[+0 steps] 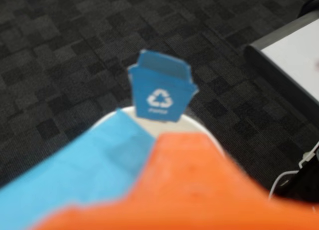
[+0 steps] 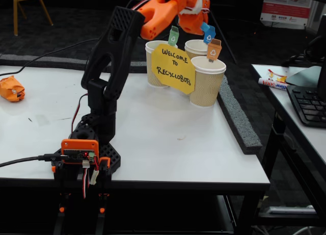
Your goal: Sort rubbish by color.
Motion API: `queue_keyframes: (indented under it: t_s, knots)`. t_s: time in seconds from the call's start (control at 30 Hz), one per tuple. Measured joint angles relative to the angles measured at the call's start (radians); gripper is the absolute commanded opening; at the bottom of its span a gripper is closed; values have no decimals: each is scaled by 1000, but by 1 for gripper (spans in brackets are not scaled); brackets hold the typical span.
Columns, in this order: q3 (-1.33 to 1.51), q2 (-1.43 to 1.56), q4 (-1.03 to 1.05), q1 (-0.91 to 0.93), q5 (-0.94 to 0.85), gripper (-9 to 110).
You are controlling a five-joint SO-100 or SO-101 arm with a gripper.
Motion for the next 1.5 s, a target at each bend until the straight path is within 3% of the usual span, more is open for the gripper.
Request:
queue_keyframes:
  t_s: [0.2,0.33,0.47,0.73,0.97,1.07,1.5]
  knots:
    - [0,-23,-23,5,0,10]
    - [0,-23,-38,5,0,27]
    - [0,-23,-41,5,0,28]
    - [0,-23,-41,5,0,25]
    - [0,-23,12,5,0,0]
    - [28,-12,46,5,0,0]
    - [804,543,60,5,0,0]
